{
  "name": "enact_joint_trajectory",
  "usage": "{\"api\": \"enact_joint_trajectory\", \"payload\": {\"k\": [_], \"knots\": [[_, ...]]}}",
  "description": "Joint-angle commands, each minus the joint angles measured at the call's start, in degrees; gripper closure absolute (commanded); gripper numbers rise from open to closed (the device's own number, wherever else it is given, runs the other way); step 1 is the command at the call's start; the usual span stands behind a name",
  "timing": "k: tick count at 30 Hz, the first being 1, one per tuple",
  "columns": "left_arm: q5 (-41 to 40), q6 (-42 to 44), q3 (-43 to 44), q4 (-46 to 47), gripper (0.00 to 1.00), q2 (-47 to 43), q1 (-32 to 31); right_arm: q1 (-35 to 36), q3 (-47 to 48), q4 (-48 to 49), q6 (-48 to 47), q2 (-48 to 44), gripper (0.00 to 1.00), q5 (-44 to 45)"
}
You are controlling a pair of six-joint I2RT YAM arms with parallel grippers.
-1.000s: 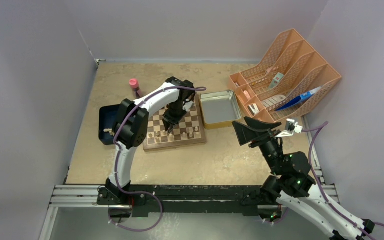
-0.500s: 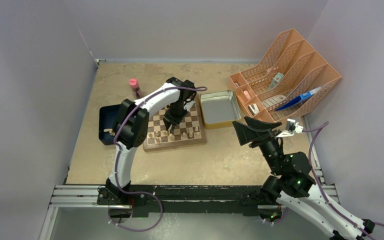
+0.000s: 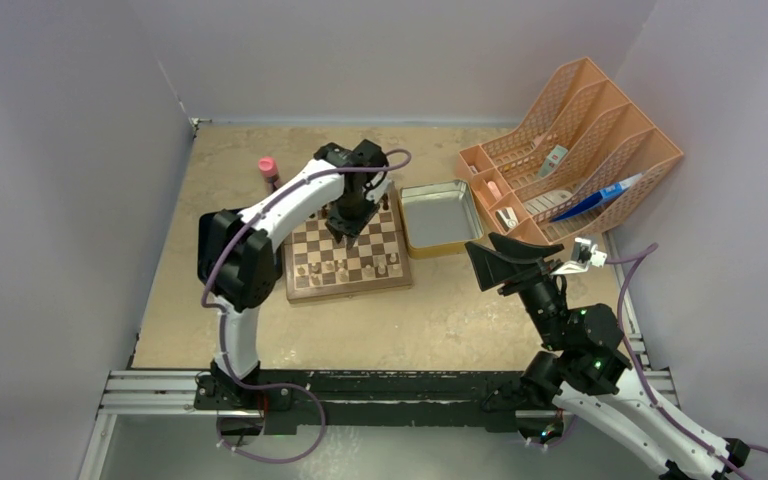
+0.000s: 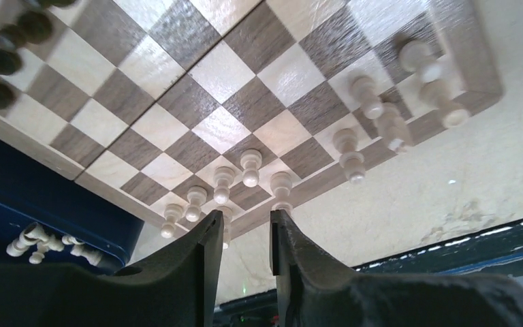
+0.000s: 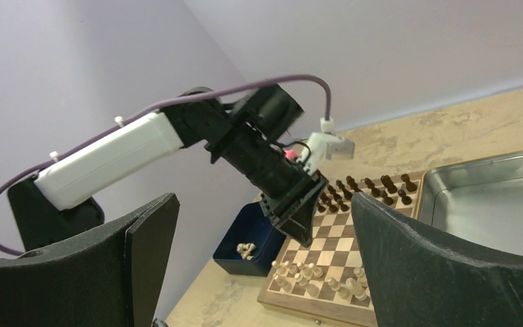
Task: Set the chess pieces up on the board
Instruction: Place the chess piece on the chessboard, then pick up the chess piece from the storage box.
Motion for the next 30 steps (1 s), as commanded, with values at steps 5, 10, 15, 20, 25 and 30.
{"api": "enact_joint_trajectory", "payload": {"k": [5,10,15,20,25,30], "knots": [[-3.24,-0.12,-6.54,18.51,0.49,-13.89,1.52,-0.02,0.54,2.87,0.17,2.11,0.01,-0.48],[0.5,-6.14,-12.52,28.58,0.44,-20.89,12.27,0.03,2.14,-1.24,0.46,6.32,0.01,-0.36],[-1.42,-13.0,-18.3,34.19,0.49,-27.4,20.55,0.03,2.85,-1.08,2.85,10.38,0.01,-0.49],[-3.86,-24.47,-25.89,35.26,0.56,-33.23,30.98,0.02,2.4,1.1,3.23,12.33,0.01,-0.82],[-5.86,-37.47,-31.56,30.2,0.61,-35.96,40.16,-0.03,2.15,0.68,2.12,12.2,0.01,-0.87],[-7.12,-44.39,-35.54,28.8,0.62,-36.65,42.25,0.01,1.09,2.14,2.71,12.51,0.01,-1.36]]}}
